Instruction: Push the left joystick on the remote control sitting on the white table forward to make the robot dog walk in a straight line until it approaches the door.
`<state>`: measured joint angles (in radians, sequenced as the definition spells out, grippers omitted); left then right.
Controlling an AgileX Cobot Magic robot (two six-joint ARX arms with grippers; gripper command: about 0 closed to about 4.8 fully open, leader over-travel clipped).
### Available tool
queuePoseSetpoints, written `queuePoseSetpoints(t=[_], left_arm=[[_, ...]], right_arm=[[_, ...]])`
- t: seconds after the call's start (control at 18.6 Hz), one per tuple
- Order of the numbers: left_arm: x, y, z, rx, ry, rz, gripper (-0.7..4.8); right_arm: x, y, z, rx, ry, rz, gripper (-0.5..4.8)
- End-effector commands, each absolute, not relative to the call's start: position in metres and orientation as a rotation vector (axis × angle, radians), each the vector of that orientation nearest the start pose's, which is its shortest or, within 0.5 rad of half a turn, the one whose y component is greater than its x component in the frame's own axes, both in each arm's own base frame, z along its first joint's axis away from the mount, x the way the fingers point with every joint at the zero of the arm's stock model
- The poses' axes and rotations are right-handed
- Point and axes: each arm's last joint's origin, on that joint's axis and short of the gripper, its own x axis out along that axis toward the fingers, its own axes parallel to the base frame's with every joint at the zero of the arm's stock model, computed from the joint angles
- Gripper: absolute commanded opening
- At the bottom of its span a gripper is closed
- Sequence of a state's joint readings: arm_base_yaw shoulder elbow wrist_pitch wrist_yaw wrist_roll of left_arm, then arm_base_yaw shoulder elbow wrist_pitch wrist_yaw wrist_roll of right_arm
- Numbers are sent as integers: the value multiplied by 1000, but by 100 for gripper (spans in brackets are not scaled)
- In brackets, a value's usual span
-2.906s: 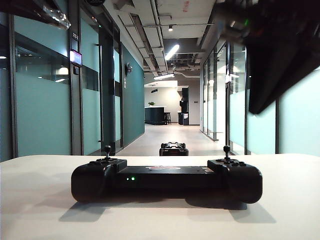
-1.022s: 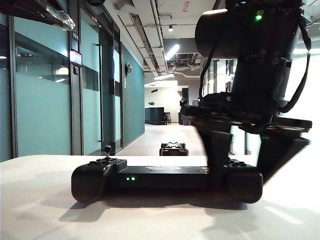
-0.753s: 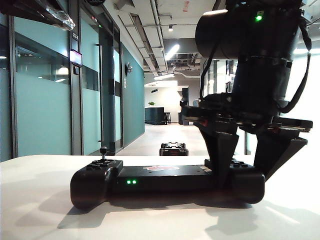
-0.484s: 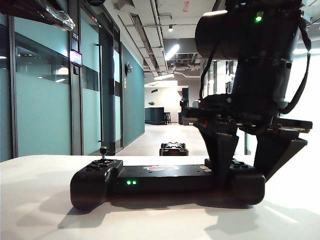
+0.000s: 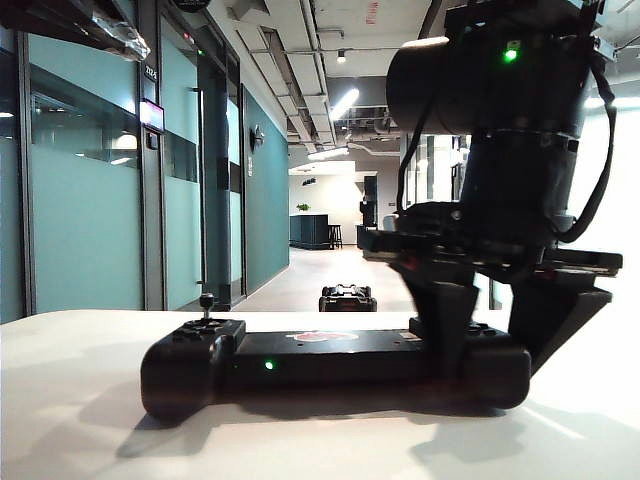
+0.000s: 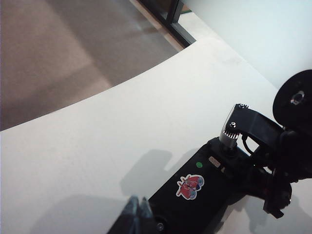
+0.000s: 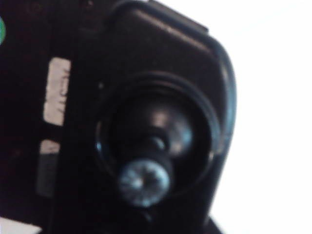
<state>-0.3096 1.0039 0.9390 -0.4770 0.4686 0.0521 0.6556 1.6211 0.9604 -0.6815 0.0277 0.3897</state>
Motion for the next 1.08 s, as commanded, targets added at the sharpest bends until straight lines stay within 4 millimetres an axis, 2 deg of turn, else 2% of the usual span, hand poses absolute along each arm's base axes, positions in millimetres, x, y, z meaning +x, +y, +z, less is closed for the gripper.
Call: queuePoseSetpoints(t=[0.05, 0.27, 0.48, 0.86, 0.97, 1.08], left_arm=[[193, -76, 324, 3, 525, -781, -5], [194, -76, 324, 8, 521, -782, -5], [204, -80, 310, 54, 540, -833, -5], [242, -97, 258, 71, 705, -1036, -5], [244, -98, 240, 74, 713, -1057, -5], [236, -97, 214, 40, 716, -1115, -5]], right_arm=[[226, 174, 172, -114, 1345, 266, 238], [225, 173, 172, -47, 1370, 192, 238], [225, 172, 172, 43, 1384, 112, 238], [227, 173, 172, 19, 1351, 113, 238], [227, 173, 172, 5, 1346, 127, 239], [227, 173, 172, -3, 1343, 135, 239]])
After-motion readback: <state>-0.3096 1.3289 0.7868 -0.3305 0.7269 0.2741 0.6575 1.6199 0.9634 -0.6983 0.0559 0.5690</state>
